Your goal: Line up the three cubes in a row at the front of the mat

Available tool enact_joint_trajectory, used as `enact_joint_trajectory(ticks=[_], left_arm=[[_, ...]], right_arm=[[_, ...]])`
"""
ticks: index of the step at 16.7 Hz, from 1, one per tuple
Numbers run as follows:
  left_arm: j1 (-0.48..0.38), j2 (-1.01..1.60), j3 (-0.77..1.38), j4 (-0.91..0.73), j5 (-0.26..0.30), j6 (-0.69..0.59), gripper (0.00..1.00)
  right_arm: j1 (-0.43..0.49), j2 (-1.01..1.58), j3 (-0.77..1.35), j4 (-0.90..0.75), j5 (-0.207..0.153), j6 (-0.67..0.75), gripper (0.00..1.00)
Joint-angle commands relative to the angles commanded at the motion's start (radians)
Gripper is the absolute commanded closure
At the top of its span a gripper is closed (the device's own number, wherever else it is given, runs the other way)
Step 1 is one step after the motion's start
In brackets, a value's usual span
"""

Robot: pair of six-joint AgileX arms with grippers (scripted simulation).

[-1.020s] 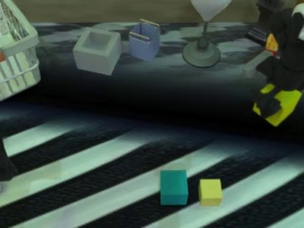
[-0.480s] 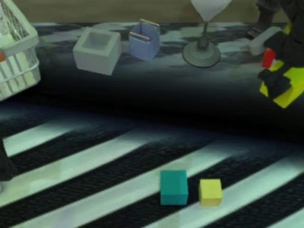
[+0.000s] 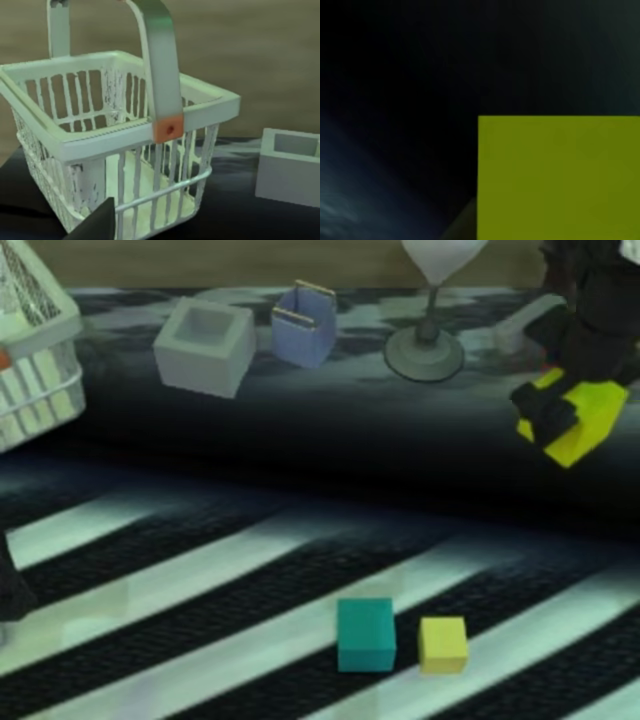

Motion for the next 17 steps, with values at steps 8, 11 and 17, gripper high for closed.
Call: enact_joint_trajectory(ticks=[8,11,17], left_arm=[[0.000,0.000,0.000,0.000,0.000,0.000,0.00],[0.000,0.000,0.000,0.000,0.000,0.000,0.00],[0.000,0.000,0.000,0.000,0.000,0.000,0.00]], right_arm=[[0.347,0.057,0.095,-0.069,-0.001,0.627,1.00],[0.503,0.072,0.121,-0.097,-0.004,0.937,1.00],[0.759,0.064,0.161,-0.119,0.000,1.402,1.00]])
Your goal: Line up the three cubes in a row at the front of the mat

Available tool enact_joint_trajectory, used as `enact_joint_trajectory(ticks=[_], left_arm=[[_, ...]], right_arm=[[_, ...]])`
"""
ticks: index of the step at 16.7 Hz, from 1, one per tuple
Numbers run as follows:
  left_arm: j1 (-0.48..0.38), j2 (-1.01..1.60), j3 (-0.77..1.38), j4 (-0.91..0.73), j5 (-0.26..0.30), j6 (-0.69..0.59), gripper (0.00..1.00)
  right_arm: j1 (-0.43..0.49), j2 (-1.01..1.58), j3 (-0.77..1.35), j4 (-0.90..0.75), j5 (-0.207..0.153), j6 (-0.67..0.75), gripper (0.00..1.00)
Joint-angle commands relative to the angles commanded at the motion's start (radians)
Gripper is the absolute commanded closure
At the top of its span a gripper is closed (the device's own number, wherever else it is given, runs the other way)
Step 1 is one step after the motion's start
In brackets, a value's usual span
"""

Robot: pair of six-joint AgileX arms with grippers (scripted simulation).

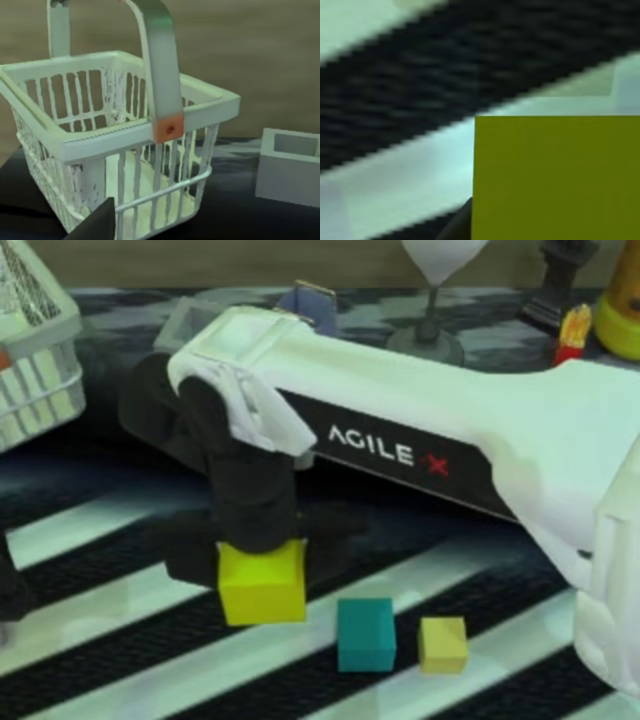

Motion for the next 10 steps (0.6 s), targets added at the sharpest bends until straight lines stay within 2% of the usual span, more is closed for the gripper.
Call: enact_joint_trajectory(ticks=[4,10], left_arm=[[0.000,0.000,0.000,0.000,0.000,0.000,0.00],[0.000,0.000,0.000,0.000,0.000,0.000,0.00]], right_arm=[[0.071,-0.013,0.009,0.001,0.006,0.106,1.00],[0.071,-0.009,-0.009,0.019,0.004,0.104,1.00]])
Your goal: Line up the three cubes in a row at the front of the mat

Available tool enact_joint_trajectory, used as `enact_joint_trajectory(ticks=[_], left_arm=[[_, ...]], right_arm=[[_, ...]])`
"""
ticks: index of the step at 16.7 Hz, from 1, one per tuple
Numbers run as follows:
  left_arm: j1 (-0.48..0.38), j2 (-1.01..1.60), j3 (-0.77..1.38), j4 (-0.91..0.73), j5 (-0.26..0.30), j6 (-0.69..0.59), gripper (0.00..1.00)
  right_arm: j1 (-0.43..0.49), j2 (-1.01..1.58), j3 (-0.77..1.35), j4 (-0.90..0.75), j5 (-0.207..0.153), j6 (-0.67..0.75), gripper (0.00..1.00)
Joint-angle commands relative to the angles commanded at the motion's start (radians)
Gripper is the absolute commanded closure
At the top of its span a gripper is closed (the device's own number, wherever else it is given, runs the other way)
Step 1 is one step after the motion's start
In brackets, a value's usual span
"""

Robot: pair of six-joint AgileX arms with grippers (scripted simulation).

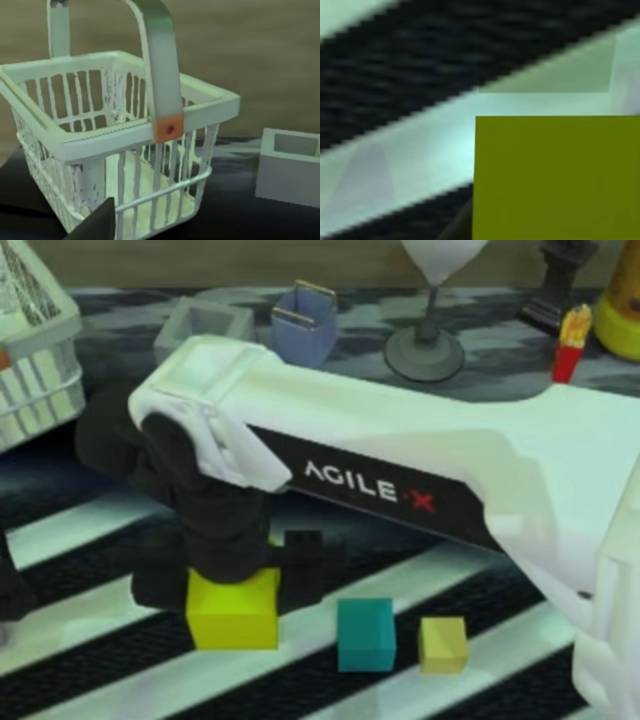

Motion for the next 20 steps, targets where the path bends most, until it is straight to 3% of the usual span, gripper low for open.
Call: enact_joint_trajectory(ticks=[6,11,20], left_arm=[[0.000,0.000,0.000,0.000,0.000,0.000,0.00],[0.000,0.000,0.000,0.000,0.000,0.000,0.00],[0.000,0.000,0.000,0.000,0.000,0.000,0.00]], right_arm=[[0.003,0.030,-0.172,0.210,0.001,0.005,1.00],[0.004,0.035,-0.191,0.230,0.002,0.006,1.00],[0.004,0.035,-0.191,0.230,0.002,0.006,0.32]])
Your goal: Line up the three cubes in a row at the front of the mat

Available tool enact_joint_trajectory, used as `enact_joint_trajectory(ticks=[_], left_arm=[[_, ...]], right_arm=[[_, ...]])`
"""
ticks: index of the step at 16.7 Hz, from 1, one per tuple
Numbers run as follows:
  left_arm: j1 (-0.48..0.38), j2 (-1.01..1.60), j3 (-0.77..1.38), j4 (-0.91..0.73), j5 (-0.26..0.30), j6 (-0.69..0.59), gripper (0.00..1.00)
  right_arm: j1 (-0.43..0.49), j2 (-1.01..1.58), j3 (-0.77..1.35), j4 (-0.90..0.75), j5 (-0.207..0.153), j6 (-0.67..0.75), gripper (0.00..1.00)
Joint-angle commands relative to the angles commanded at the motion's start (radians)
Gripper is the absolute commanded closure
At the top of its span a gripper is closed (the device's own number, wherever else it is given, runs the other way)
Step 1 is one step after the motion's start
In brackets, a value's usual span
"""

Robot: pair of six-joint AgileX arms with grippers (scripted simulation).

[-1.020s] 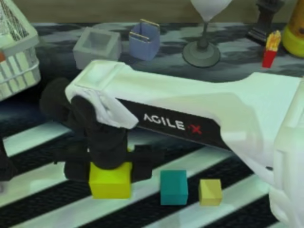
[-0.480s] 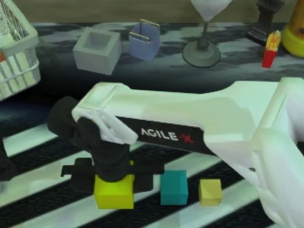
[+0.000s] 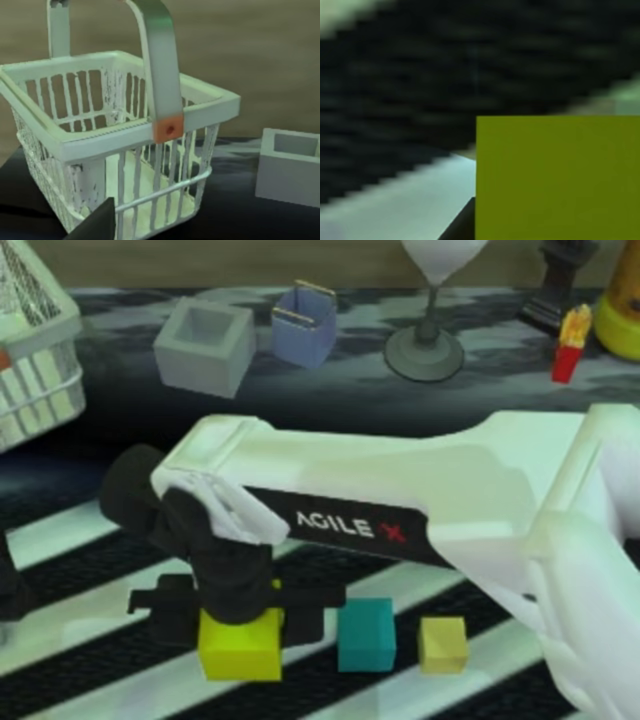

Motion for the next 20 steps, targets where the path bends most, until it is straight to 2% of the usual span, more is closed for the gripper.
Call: enact_joint_trajectory(ticks=[4,5,14,20], left_arm=[[0.000,0.000,0.000,0.000,0.000,0.000,0.00],[0.000,0.000,0.000,0.000,0.000,0.000,0.00],[0.000,0.000,0.000,0.000,0.000,0.000,0.00],[0.000,0.000,0.000,0.000,0.000,0.000,0.00]], right_arm=[[0.000,0.000,0.000,0.000,0.000,0.000,0.02],[0.000,0.000,0.000,0.000,0.000,0.000,0.00],[-0.001,-0.001,0.004,-0.004,0.000,-0.001,0.00],[0.006,-0.029,0.163,-0.200,-0.001,0.001,0.00]])
